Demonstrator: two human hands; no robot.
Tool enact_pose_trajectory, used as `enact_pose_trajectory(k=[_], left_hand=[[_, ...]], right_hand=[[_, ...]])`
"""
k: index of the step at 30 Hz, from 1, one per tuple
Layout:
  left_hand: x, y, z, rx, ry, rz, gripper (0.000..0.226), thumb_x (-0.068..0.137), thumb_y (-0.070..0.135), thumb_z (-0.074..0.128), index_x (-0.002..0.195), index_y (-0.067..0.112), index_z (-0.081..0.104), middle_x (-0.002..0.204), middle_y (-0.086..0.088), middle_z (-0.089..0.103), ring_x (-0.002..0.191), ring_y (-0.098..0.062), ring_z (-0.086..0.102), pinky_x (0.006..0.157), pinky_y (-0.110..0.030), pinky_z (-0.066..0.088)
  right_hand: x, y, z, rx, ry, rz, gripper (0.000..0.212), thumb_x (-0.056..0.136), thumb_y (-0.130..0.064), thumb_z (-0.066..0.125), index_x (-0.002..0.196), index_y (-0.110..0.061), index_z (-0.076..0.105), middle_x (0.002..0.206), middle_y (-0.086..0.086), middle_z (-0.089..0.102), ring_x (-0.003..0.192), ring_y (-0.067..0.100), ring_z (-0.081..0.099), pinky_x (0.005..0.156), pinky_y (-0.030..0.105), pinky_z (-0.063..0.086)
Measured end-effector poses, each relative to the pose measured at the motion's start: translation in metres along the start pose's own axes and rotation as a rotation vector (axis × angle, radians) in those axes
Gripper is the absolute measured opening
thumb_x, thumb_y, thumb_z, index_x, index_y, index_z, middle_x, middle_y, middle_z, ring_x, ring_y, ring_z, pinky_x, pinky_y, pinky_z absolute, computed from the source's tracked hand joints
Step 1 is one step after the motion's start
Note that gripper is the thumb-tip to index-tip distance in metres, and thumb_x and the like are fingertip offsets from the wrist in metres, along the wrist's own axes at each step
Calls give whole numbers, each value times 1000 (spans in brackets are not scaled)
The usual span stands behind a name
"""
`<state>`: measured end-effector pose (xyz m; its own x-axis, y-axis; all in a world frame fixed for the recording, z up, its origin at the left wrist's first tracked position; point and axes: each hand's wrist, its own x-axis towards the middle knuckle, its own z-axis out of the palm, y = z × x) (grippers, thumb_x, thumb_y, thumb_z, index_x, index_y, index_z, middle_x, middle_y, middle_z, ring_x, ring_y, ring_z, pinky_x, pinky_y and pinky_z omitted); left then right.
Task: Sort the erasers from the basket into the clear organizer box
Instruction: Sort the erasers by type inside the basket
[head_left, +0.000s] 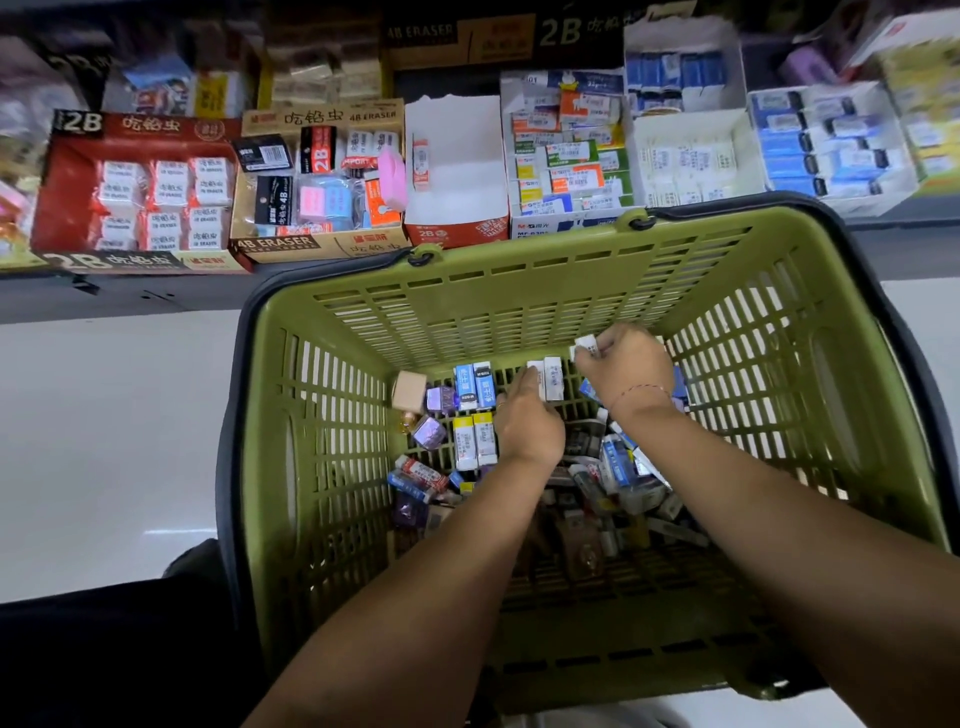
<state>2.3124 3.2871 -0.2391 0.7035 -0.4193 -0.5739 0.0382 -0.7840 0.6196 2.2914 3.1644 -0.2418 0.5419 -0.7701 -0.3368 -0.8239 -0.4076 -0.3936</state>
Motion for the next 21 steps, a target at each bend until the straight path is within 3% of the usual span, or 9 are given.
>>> enact_pose_trajectory(k=[2, 5, 8, 11, 14, 17, 21], left_hand=[[2, -3, -3, -65, -25, -3, 55, 97, -2, 35, 151, 9, 26, 158, -7, 23, 145, -23, 21, 118, -31, 19], [5, -5, -5, -116, -47, -21, 53, 99, 3, 39, 151, 10, 27, 156, -9, 28, 141, -25, 31, 114, -35, 29], [7, -7, -8, -86, -71, -13, 58, 98, 9, 48, 151, 9, 25, 155, -12, 27, 138, -27, 36, 112, -36, 32], [10, -9, -8, -24, -85, 15, 64, 96, 12, 53, 152, 10, 23, 156, -12, 23, 138, -27, 35, 112, -35, 31], [14, -9, -9, 18, -57, 37, 72, 92, 14, 62, 152, 14, 23, 155, -14, 24, 135, -29, 40, 111, -35, 34], [17, -11, -8, 126, -37, 81, 79, 88, 9, 67, 153, 18, 22, 154, -12, 26, 133, -28, 43, 107, -31, 37], [20, -12, -5, 204, -10, 146, 77, 87, 0, 64, 151, 18, 26, 150, -9, 32, 125, -27, 52, 102, -28, 40]], right_hand=[[-3, -6, 6, 55, -122, 32, 37, 81, -36, 66, 56, -11, 54, 56, 6, 53, 62, 29, 53, 54, 23, 32], [-7, -12, 16, 92, -237, 1, 35, 80, -37, 70, 58, -14, 56, 62, 3, 58, 67, 22, 56, 66, 26, 37], [-10, -13, 23, 170, -266, -30, 26, 81, -28, 73, 81, -2, 68, 88, 13, 70, 87, 29, 64, 78, 32, 51], [-8, -4, 17, 146, -197, -44, 15, 84, -24, 70, 93, -13, 69, 96, 5, 68, 92, 24, 64, 74, 25, 44], [-1, 14, 5, -59, -113, -158, 26, 82, -27, 71, 106, -18, 67, 108, 2, 59, 101, 24, 57, 83, 30, 46], [1, 27, -1, -44, -279, -240, 33, 80, -27, 74, 111, -18, 64, 100, -1, 54, 96, 19, 53, 83, 28, 44], [1, 37, -1, -182, -383, -285, 42, 78, -25, 76, 116, -15, 60, 110, 5, 56, 97, 21, 56, 87, 34, 48]])
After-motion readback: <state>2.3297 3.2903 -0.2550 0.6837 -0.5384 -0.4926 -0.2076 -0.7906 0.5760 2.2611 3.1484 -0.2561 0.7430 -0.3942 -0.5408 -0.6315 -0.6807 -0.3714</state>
